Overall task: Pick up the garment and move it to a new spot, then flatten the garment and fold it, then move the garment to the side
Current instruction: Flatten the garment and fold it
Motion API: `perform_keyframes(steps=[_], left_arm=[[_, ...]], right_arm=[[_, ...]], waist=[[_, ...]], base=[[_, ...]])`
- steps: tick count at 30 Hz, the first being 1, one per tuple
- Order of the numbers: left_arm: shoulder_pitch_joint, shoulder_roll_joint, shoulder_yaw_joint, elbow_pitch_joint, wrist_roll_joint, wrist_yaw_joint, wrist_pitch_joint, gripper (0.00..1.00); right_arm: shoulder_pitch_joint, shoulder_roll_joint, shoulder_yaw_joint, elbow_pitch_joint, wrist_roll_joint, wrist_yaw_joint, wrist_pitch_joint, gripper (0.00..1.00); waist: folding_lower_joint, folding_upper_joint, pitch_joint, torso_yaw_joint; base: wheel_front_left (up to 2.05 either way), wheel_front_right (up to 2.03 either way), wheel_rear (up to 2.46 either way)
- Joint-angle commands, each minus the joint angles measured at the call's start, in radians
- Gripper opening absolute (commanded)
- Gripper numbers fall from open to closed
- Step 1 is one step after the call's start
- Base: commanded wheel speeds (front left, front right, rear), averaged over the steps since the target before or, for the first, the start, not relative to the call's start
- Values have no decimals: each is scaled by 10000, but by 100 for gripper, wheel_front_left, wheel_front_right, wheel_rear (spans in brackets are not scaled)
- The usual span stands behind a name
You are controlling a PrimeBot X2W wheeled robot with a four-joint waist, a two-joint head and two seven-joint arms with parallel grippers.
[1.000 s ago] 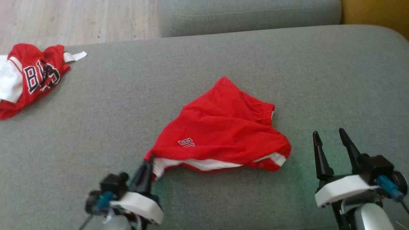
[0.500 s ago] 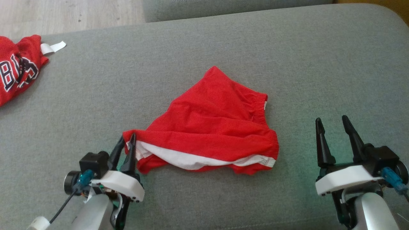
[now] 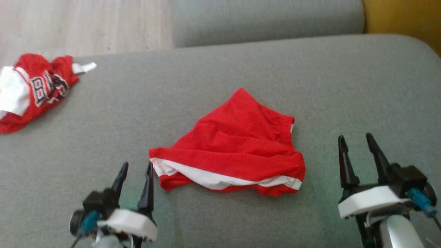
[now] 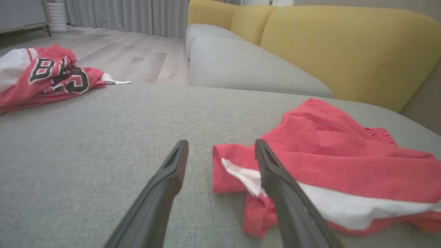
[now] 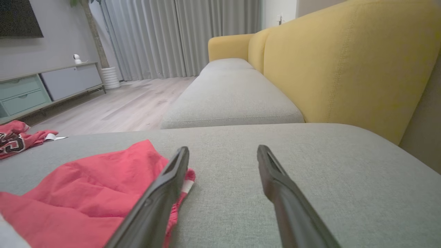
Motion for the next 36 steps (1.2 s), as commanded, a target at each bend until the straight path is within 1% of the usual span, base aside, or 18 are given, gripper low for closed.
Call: perform_keyframes(steps=[1, 9, 16, 22, 36], left_arm=[[-140, 45, 409, -408, 83, 80, -122, 100], [1012, -196, 738, -1239, 56, 396, -122, 100], [1595, -253, 786, -1580, 49, 592, -122, 100], [1746, -253, 743, -1678, 21, 711, -96, 100], [1761, -181, 654, -1803, -30, 821, -75, 100]], right_arm=[[23, -40, 259, -245, 105, 40, -141, 100], [530, -40, 320, 14, 180, 40, -381, 100], [834, -40, 484, 289, 230, 40, -569, 100], [893, -39, 493, 533, 106, 40, -654, 100], [797, -39, 563, 926, 80, 40, -718, 100]], waist=[[1, -1, -358, 231], [1, -1, -963, 578], [1, -1, -1265, 611], [1, -1, -1351, 620], [1, -1, -1339, 682]], base=[[0, 0, 0], [0, 0, 0], [0, 0, 0], [0, 0, 0], [0, 0, 0]])
